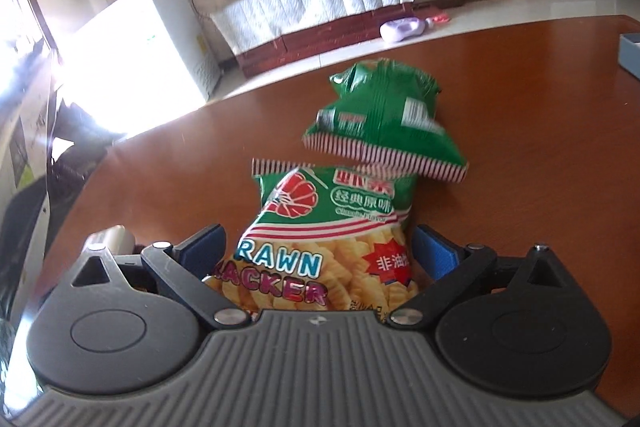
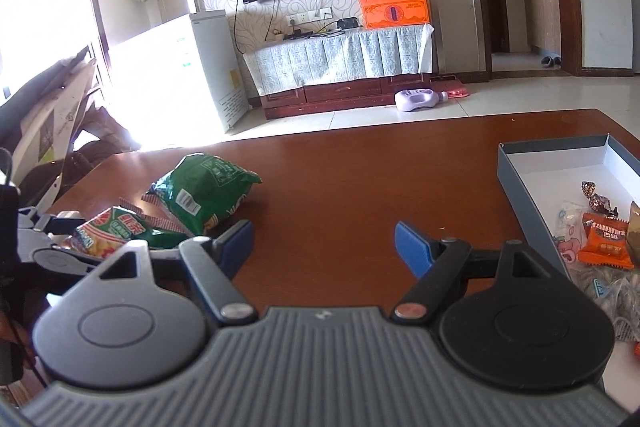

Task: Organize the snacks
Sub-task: 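Grasp the prawn cracker bag with left tool while right tool grasps the green bag, then carry the prawn cracker bag and green bag over the grey box with both tools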

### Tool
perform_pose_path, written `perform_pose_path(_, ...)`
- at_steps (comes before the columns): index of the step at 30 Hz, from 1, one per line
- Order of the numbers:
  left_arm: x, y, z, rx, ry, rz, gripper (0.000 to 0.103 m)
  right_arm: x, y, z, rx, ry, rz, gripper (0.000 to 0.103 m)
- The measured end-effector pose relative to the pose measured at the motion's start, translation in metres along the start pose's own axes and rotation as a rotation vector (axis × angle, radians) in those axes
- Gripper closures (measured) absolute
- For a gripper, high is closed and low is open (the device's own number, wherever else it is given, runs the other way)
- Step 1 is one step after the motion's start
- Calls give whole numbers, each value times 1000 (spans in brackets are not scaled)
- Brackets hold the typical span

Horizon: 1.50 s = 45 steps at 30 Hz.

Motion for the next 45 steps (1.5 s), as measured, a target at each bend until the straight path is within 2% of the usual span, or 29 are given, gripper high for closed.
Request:
perform_pose_path(3, -2, 4, 0, -7, -27, -8, 3, -3, 0, 1, -2, -7, 13, 24)
perform_pose_path(5, -3, 2, 2, -11, -51, -22, 16, -7, 1, 2, -9, -6, 33, 24)
perform_pose_path(11, -9, -6, 4, -24, -87, -41, 29, -33, 14, 18, -5, 18, 90, 24)
perform_pose_path(17, -21, -14, 13, -35, -125, -6, 29, -78, 55, 26, -53, 131, 107, 24)
perform_pose_path(23, -33, -10, 2, -95, -169, -20, 29, -127, 90, 20, -76, 126, 48, 24)
perform_pose_path(29, -47, -5, 0, -104, -202, -51, 28, -163, 127, 9, -137, 110, -12, 23)
perform_pose_path(33, -46, -6, 2, -101, -200, -57, 28, -170, 152, -4, -207, 90, -70, 22)
perform_pose_path(34, -43, -7, 2, -100, -198, -58, 28, -170, 156, -8, -220, 109, -63, 16)
perform_pose_path(37, -43, -7, 0, -95, -187, -59, 28, -171, 168, -20, -269, 111, -76, 13)
perform_pose_path(39, -43, -10, -5, -95, -194, -65, 28, -168, 174, -31, -309, 135, -78, 14)
perform_pose_path(41, -40, -14, -7, -92, -173, -65, 27, -161, 175, -36, -313, 198, -31, 17)
perform_pose_path(42, -39, -14, -6, -91, -169, -65, 27, -159, 174, -35, -302, 198, -15, 22)
perform_pose_path(43, -40, -13, -5, -91, -170, -66, 27, -157, 172, -33, -295, 202, 10, 33)
perform_pose_path(45, -41, -11, -6, -90, -176, -64, 27, -157, 169, -29, -299, 172, 42, 35)
Point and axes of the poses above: each gripper's, at about its wrist camera, not at the fingertips, and y roughly the way its jaws point, x to its right, z to its top, the point moved 5 cm from there along y, roughly the way its jaws point, and after that the axes turned 12 degrees about x, right-handed, at the moved point
